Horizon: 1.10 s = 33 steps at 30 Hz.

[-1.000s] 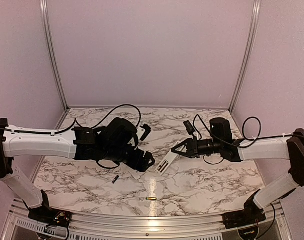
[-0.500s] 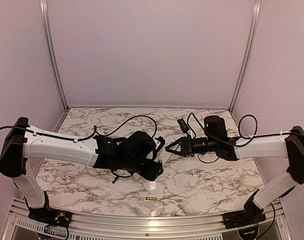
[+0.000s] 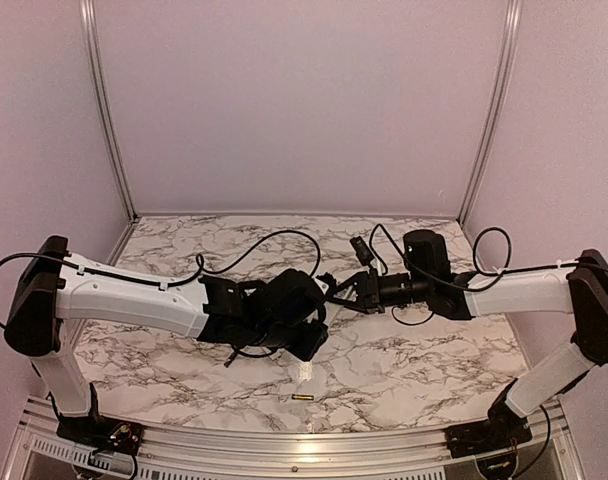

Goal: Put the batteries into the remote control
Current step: Pass from the right arm to the left, then pass from the left arm to the right

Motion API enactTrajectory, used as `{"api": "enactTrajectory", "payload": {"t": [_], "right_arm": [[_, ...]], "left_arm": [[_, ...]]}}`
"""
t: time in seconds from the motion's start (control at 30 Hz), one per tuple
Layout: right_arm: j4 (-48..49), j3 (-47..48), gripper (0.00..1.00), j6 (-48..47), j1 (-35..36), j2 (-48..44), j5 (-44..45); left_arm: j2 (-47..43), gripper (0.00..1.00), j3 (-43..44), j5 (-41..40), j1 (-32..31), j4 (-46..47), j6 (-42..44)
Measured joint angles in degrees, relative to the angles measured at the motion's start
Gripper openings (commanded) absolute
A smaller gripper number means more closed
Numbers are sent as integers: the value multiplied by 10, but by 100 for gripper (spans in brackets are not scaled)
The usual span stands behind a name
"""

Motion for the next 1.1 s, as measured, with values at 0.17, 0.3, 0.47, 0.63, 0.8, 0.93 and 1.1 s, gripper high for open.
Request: {"api": "enactTrajectory", "payload": {"t": [0.17, 0.3, 0.47, 0.63, 0.8, 0.93, 1.1], "right_arm": [[28, 0, 45, 14, 1, 0, -2], [44, 0, 43, 19, 1, 0, -1], [54, 0, 34, 23, 1, 2, 2], [66, -1, 20, 32, 1, 17, 5], [75, -1, 1, 36, 2, 29, 12], [76, -1, 0, 34, 4, 30, 10], [72, -1, 0, 24, -1, 30, 10]], "left_arm": [[0, 27, -1, -15, -1, 19, -49], [0, 24, -1, -29, 0, 36, -81], [0, 23, -1, -32, 0, 46, -96], [0, 23, -1, -24, 0, 57, -100], [0, 48, -7, -24, 1, 58, -100], [-11, 77, -23, -10, 2, 66, -94], [-94, 84, -76, 7, 8, 55, -83]]}}
